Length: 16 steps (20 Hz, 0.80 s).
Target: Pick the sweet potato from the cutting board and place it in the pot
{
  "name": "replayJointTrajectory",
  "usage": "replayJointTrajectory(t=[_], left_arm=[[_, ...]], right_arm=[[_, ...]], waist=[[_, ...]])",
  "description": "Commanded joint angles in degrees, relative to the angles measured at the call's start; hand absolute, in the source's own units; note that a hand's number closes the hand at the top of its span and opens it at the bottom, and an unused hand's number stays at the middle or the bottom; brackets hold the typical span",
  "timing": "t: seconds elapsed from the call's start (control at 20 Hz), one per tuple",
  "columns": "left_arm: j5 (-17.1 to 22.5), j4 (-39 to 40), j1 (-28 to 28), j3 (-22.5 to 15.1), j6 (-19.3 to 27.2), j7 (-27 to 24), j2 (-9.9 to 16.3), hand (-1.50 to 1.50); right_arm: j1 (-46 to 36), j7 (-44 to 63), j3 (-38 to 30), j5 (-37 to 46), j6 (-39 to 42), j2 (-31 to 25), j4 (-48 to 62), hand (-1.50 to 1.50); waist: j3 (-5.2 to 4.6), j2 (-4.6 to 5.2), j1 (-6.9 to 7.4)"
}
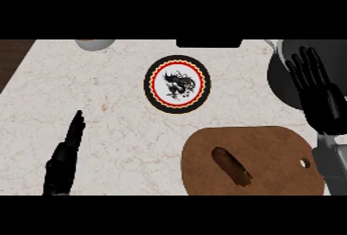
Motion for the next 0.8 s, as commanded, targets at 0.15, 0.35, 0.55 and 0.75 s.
replayJointTrajectory(t=[0.15, 0.35, 0.55, 0.75], left_arm=[[3.1, 1.6, -2.8, -3.1, -7.3, 3.8, 0.2, 0.00], [6.0, 3.4, -1.5, -5.1, -11.0, 4.7, -1.0, 0.00], [10.2, 5.0, -3.6, -2.5, -15.1, 5.7, 0.0, 0.00], [11.2, 9.0, -5.0, -1.7, -18.7, 3.2, -0.1, 0.00]], right_arm=[[0.3, 3.7, 19.3, 21.4, 5.6, -8.3, -5.9, 1.50], [-4.6, -2.8, 17.2, 38.6, -6.0, -14.5, -11.8, 1.50], [7.2, -16.2, 26.2, 43.6, -15.9, -3.5, -21.2, -1.50], [18.5, -18.2, 34.0, 52.3, -21.6, -3.6, -30.0, -1.50]], waist=[[-0.87, 0.10, -1.03], [-0.96, -1.60, -5.10], [-0.26, -0.63, -5.01], [-0.41, -0.45, -3.67]])
